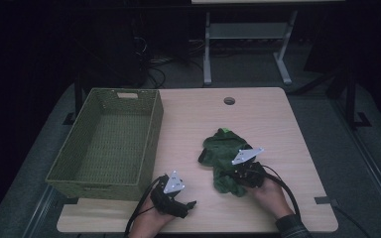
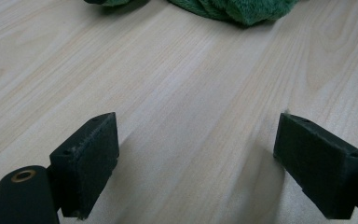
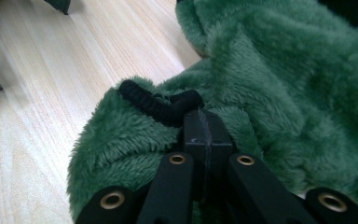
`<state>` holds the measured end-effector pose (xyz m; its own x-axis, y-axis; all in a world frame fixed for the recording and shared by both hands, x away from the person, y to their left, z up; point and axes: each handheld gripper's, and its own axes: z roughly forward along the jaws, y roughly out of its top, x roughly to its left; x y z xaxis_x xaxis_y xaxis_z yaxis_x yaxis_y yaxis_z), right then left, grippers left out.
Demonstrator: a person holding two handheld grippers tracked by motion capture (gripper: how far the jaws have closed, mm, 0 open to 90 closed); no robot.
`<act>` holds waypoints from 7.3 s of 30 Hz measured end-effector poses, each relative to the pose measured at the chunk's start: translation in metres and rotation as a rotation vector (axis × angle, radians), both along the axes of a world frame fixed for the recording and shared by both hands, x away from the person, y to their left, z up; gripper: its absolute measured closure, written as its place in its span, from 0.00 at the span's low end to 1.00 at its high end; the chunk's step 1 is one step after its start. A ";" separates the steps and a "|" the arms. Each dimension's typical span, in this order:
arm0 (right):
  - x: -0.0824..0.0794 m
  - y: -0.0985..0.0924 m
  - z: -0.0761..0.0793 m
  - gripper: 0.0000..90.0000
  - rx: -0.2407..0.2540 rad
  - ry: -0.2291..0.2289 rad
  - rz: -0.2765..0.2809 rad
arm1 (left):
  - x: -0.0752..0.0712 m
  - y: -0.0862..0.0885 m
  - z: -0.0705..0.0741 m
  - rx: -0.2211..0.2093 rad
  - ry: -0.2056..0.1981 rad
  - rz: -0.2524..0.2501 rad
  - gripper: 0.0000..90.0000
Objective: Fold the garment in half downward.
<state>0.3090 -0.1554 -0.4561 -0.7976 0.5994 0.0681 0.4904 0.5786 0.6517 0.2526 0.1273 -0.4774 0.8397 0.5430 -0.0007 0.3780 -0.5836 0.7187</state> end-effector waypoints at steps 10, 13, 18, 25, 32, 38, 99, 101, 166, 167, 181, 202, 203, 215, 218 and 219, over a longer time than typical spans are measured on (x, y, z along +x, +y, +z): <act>0.001 -0.006 0.013 0.94 0.044 0.007 -0.018 | 0.001 0.000 0.000 0.002 -0.002 -0.009 0.14; 0.000 -0.010 0.019 0.91 0.073 -0.011 -0.027 | 0.002 -0.001 0.000 0.002 -0.001 -0.009 0.14; 0.002 -0.019 0.032 0.85 0.109 -0.040 -0.044 | 0.004 -0.003 0.002 -0.003 0.024 -0.003 0.15; 0.007 -0.029 0.039 0.76 0.117 -0.050 -0.072 | 0.009 -0.008 0.007 -0.009 0.052 -0.016 0.15; 0.014 -0.039 0.045 0.67 0.123 -0.064 -0.098 | 0.018 -0.013 0.019 -0.011 0.056 -0.030 0.17; 0.021 -0.047 0.050 0.63 0.142 -0.065 -0.122 | 0.035 -0.017 0.032 -0.019 0.062 -0.031 0.18; 0.129 -0.054 -0.001 0.95 0.046 0.103 -0.214 | 0.194 -0.083 0.021 0.104 0.118 0.033 0.96; 0.129 -0.055 0.000 0.96 0.060 0.109 -0.216 | 0.195 -0.082 0.022 0.096 0.126 0.045 0.97; -0.019 -0.069 0.028 0.96 0.185 -0.034 -0.065 | 0.067 -0.062 0.053 -0.062 0.020 -0.164 0.97; -0.020 -0.069 0.026 0.96 0.179 -0.035 -0.061 | 0.066 -0.062 0.051 -0.059 0.024 -0.166 0.97; -0.029 -0.055 -0.003 0.96 0.098 0.069 -0.020 | 0.054 -0.068 0.017 0.013 0.096 -0.215 0.97; -0.056 -0.070 0.018 0.74 0.150 -0.011 -0.014 | 0.035 -0.041 0.049 -0.064 0.048 -0.195 0.81; -0.056 -0.070 0.020 0.75 0.154 -0.015 -0.016 | 0.035 -0.039 0.052 -0.071 0.045 -0.193 0.81; -0.028 -0.059 0.036 0.99 0.153 -0.064 -0.040 | 0.060 -0.057 0.069 -0.122 0.036 -0.180 1.00; -0.021 -0.055 0.029 1.00 0.137 -0.038 -0.043 | 0.070 -0.068 0.059 -0.103 0.061 -0.178 1.00; -0.019 -0.055 0.024 1.00 0.128 -0.023 -0.043 | 0.072 -0.071 0.054 -0.091 0.076 -0.178 1.00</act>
<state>0.2900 -0.2100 -0.4319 -0.7737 0.6204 0.1285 0.4973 0.4688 0.7300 0.3249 0.0565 -0.4237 0.9181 0.3808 -0.1097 0.3296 -0.5801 0.7449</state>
